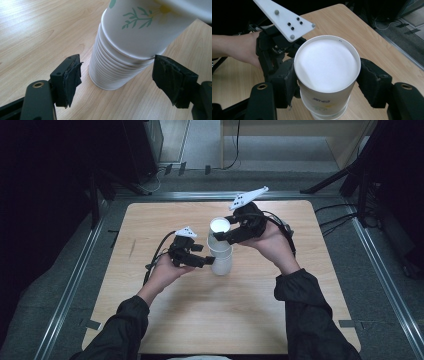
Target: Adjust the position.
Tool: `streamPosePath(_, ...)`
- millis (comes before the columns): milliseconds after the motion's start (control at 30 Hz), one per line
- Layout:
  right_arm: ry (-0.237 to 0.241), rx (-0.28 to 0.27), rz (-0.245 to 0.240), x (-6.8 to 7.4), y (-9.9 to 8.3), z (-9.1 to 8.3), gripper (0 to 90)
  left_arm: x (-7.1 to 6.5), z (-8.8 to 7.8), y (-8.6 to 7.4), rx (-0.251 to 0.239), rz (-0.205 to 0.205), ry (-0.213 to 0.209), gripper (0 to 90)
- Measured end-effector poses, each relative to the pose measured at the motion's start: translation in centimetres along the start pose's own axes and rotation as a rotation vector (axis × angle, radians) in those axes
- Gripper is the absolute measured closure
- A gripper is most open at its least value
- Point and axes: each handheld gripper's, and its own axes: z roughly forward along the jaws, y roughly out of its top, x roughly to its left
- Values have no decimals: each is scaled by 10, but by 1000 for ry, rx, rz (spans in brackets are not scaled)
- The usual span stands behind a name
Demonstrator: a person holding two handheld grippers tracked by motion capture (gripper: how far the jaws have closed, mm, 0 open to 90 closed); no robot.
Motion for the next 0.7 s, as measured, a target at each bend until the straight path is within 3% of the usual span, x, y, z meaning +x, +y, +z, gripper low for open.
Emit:
streamPosePath(333, 8, -93, -23, 14, 17, -41, 359, 0, 0, 0, 6, 5, 8, 235)
streamPosePath(533, 8, -85, -54, 20, 16, -50, 359, 1, -6, 0, 0, -8, -6, 242)
streamPosePath(700, 35, -93, -42, 23, 11, -54, 359, 2, -17, -2, -11, -7, -18, 242)
